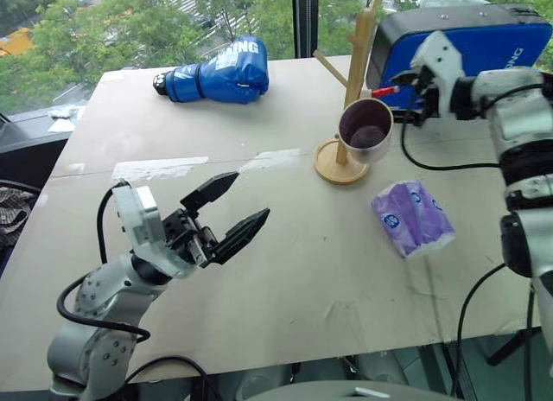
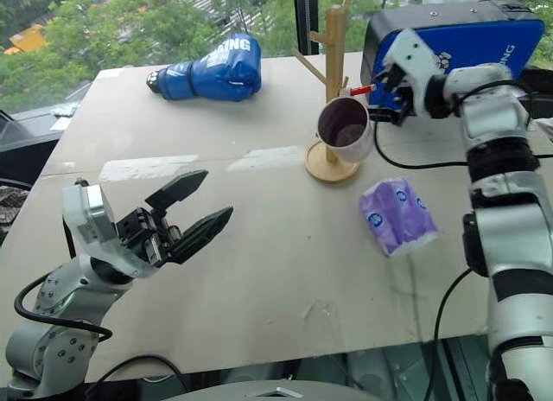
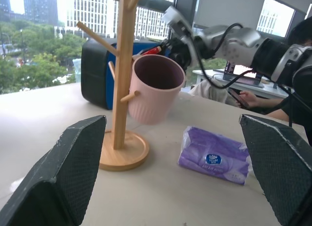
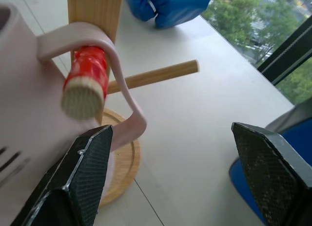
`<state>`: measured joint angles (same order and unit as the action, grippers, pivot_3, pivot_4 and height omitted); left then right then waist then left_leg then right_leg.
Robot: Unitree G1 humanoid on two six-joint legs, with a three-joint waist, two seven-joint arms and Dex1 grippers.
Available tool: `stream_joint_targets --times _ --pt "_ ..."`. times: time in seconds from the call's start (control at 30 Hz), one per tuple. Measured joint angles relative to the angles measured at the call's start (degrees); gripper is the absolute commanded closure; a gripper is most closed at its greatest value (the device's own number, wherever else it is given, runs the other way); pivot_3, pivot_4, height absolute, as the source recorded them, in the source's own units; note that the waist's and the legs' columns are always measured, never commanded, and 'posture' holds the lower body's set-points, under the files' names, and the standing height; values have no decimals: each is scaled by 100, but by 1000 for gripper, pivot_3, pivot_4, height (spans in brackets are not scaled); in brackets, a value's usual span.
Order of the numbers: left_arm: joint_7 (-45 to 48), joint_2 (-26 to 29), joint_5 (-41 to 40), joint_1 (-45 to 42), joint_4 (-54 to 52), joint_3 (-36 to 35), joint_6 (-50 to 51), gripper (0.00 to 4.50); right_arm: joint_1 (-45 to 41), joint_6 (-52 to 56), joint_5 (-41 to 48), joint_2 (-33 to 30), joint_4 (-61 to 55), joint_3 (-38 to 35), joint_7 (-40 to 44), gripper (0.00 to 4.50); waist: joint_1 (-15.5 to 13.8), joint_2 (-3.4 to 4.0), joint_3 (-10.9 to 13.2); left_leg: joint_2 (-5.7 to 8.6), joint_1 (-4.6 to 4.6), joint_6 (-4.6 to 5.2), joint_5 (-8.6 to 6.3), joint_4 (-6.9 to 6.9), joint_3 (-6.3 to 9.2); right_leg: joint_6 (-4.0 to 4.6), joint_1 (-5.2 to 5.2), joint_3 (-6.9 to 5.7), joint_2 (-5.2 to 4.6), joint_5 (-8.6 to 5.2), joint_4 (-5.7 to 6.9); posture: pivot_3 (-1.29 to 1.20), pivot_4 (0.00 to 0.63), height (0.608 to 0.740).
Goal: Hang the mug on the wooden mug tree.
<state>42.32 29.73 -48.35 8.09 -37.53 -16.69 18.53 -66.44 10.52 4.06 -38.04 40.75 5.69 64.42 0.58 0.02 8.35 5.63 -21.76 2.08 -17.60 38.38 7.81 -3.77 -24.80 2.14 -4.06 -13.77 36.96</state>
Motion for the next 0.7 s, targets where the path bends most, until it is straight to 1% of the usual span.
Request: stream_joint_targets --times 0.03,0.07,0.13,0.17,0.23,0.27,0.33,0.37,0.4,0.47,0.5,0.53,0.6,0.63,0.7 --pt "-97 13 112 -12 19 91 47 0 459 215 200 -241 -601 -230 41 847 -23 -1 -1 0 -4 0 0 0 6 0 2 -7 -1 0 -4 0 150 740" --pt "-147 22 167 14 59 119 96 0 724 371 317 -358 -877 -363 43 847 -20 -1 0 0 -4 0 0 0 4 0 1 -8 -1 0 -4 0 150 740" --pt "-150 73 314 42 204 197 156 0 1668 838 680 -673 -1860 -865 1 847 -25 -1 -1 0 -4 0 0 -3 6 0 0 -6 -1 0 -2 0 150 740" --pt "-147 105 361 108 270 197 172 0 2073 1024 839 -760 -2214 -1081 -25 847 -22 0 -1 0 -3 0 0 -2 5 0 -1 -4 -1 0 1 0 150 740" --pt "-83 155 435 149 484 272 219 0 3162 1293 1122 -891 -3080 -1667 -210 847 -18 3 -2 -1 2 0 0 -2 0 0 0 1 1 0 9 0 150 740" --pt "-34 162 439 188 557 279 226 0 3546 1361 1222 -873 -3312 -1876 -292 847 -3 4 -2 -1 4 0 0 2 1 0 2 2 0 0 15 0 150 740" --pt "212 274 543 225 823 389 229 0 4826 1561 1537 -656 -4032 -2688 -628 286 -35 1 -9 -1 9 0 0 5 -4 0 5 7 1 0 28 0 150 740" --pt "281 294 585 263 949 383 228 0 5185 1620 1613 -564 -4166 -2872 -705 50 -36 3 -9 0 12 0 0 8 -10 0 3 12 0 0 39 0 150 740" --pt "399 354 642 222 1116 426 229 0 5863 1653 1682 -485 -4546 -3166 -800 20 -49 6 -9 2 15 0 0 8 -16 0 0 16 -1 0 50 0 150 740" --pt "553 470 671 250 1341 395 234 0 6838 1707 1790 -329 -5145 -3480 -894 20 -74 10 -10 2 27 0 0 8 -24 0 2 23 0 0 66 0 150 740" --pt "592 494 677 242 1386 388 237 0 7058 1723 1842 -277 -5338 -3591 -923 20 -61 10 -10 1 41 0 0 7 -32 0 8 26 1 0 72 0 150 740" --pt "680 529 684 201 1421 404 245 0 7484 1736 1925 -221 -5713 -3808 -984 20 -66 13 -10 1 69 1 -1 3 -36 -1 33 30 0 0 75 0 150 740" --pt "770 601 686 171 1456 417 269 0 7892 1718 1967 -183 -6085 -4015 -1025 20 -47 9 -8 -1 121 5 -5 -3 -34 -2 83 29 1 -3 66 0 150 740" --pt "813 621 685 119 1463 424 315 0 8220 1602 1957 -84 -6338 -4175 -1125 20 -55 7 -8 -2 136 26 -18 -4 -26 -2 106 27 1 -3 59 0 150 740" --pt "876 639 688 72 1521 453 360 0 8409 1536 1952 23 -6450 -4233 -1232 20 -41 -2 -8 -1 156 27 -18 -3 -29 -3 126 21 2 -3 56 0 150 740"
